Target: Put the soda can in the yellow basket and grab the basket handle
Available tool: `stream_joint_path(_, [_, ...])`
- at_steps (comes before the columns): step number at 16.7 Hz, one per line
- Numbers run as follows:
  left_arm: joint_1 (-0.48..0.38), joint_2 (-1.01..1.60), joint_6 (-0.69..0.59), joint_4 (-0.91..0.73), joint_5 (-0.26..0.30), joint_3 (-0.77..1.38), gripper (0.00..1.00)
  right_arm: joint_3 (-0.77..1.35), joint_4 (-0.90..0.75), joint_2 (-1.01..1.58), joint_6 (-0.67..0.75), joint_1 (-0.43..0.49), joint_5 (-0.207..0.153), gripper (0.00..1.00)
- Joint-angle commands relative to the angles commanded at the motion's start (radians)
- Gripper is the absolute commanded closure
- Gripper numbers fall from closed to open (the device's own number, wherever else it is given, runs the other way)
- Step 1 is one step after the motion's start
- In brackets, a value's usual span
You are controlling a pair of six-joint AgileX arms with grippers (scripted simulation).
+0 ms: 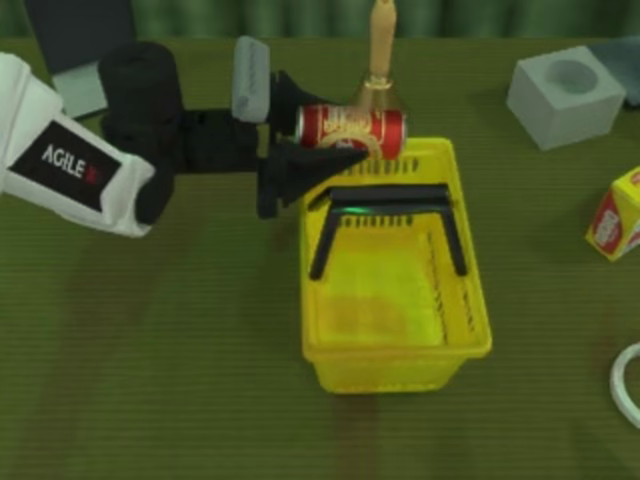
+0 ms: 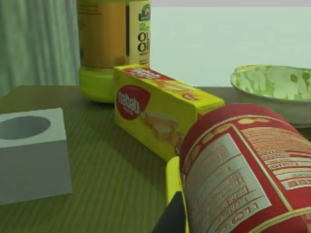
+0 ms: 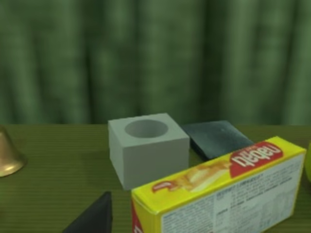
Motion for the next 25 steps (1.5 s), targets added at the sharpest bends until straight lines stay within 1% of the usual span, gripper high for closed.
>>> stream_joint_path(10, [0.000,0.000,0.000,0.000,0.000,0.000,0.02,0.000,0.000,0.000,0.000,0.000,0.000,0.00])
stream_joint_path(11, [0.000,0.000,0.000,0.000,0.000,0.000,0.00,0.000,0.000,0.000,0.000,0.000,0.000,0.00])
stream_joint_path(20, [-0.003,-0.003,0.001,-0.002,-0.002,0.001,0.00,0.000,0.000,0.000,0.000,0.000,0.000,0.00])
stream_joint_path(22, [0.004,-0.031,-0.005,-0.016,-0.023,-0.012,0.00,0.029,-0.027,0.029,-0.019,0.014,-0.001,0.00])
stream_joint_path(25, [0.030,-0.143,-0.028,-0.073,-0.102,-0.064,0.00,0.143,-0.127,0.144,-0.086,0.060,-0.004,0.00])
